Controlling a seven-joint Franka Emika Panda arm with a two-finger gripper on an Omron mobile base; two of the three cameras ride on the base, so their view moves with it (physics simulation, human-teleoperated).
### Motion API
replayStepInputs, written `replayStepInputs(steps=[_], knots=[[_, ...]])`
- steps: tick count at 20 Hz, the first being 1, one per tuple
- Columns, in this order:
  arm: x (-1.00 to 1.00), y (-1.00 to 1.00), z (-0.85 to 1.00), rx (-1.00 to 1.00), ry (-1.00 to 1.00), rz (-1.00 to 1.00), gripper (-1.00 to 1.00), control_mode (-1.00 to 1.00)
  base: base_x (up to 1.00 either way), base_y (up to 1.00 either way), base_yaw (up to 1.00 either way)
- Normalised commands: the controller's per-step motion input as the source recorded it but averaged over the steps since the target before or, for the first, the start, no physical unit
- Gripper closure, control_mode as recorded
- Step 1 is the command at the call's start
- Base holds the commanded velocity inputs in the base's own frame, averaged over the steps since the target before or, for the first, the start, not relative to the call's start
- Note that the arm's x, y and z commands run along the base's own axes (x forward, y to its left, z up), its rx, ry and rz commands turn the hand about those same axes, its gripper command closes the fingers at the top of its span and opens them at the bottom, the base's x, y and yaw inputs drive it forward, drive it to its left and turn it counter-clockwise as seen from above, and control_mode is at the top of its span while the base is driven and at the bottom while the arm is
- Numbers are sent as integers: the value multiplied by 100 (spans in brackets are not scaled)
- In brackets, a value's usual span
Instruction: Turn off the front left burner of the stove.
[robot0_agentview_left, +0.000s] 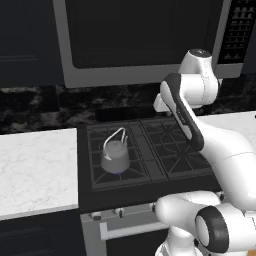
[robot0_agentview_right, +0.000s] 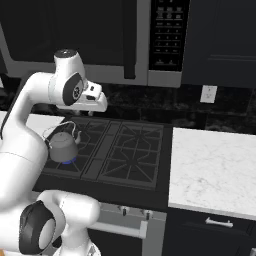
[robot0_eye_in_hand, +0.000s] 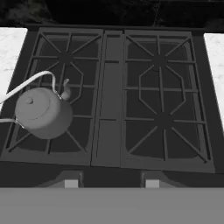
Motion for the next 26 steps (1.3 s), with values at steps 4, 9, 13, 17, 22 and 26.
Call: replayStepInputs(steps=[4,9,13,17,22,26], knots=[[-16,45,-1,-2,0,0,-100,-100,0,0,0],[-76,100,-21,-18,-1,0,-100,-100,0,0,0],[-99,100,-41,-26,-4,0,-100,-100,0,0,0],[-100,100,-63,-25,0,0,-100,-100,0,0,0],[-87,100,-67,-26,0,4,-100,-100,0,0,0],[-66,100,-89,-27,3,10,-100,-100,0,0,0]])
